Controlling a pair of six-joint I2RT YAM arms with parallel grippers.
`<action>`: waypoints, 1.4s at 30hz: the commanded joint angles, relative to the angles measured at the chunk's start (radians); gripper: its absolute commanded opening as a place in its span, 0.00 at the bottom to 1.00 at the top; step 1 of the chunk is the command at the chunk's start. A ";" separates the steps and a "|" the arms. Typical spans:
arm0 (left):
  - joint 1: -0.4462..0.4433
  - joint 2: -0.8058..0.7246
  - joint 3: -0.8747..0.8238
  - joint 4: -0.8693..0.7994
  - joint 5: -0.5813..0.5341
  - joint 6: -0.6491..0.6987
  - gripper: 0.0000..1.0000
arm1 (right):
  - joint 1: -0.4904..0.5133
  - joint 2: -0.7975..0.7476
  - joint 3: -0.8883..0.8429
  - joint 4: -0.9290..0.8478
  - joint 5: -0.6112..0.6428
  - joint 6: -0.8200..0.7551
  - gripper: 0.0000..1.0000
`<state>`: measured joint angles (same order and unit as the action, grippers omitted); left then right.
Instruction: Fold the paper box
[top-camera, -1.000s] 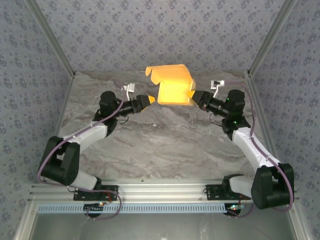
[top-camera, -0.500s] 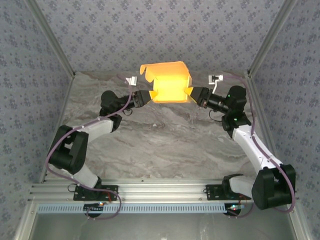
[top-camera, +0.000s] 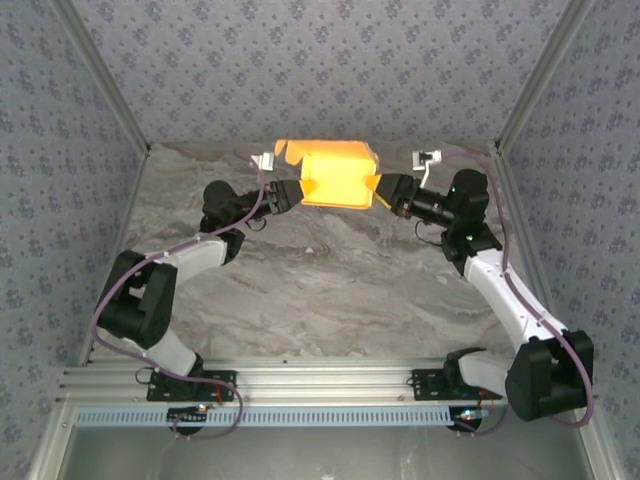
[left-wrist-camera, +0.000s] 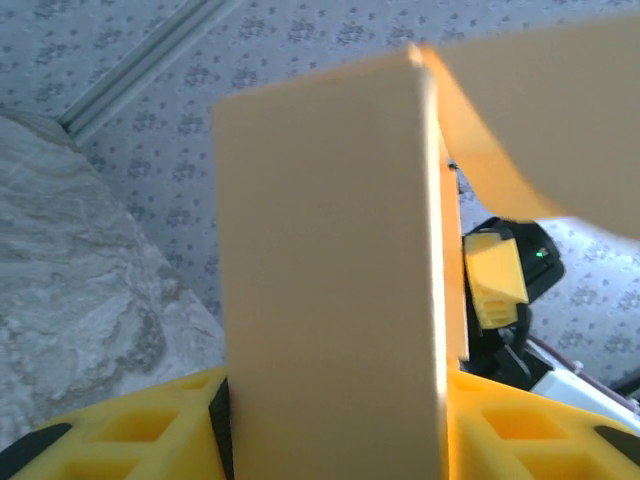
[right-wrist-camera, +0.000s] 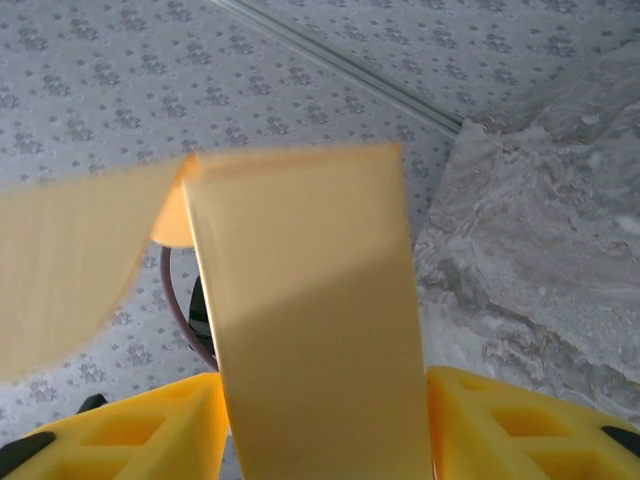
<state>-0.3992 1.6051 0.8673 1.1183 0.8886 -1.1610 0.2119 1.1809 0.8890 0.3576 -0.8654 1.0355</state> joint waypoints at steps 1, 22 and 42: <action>0.004 -0.050 -0.014 -0.062 -0.039 0.082 0.48 | 0.006 -0.020 0.036 -0.077 0.029 -0.039 0.58; -0.002 -0.094 -0.018 -0.262 -0.174 0.083 0.39 | 0.067 0.035 0.067 -0.197 0.185 -0.142 0.82; -0.016 -0.198 -0.018 -0.560 -0.322 0.241 0.36 | 0.166 0.048 0.000 -0.169 0.249 -0.131 0.78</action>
<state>-0.4091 1.4517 0.8383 0.6022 0.5995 -0.9688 0.3698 1.2419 0.9024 0.2104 -0.6533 0.9257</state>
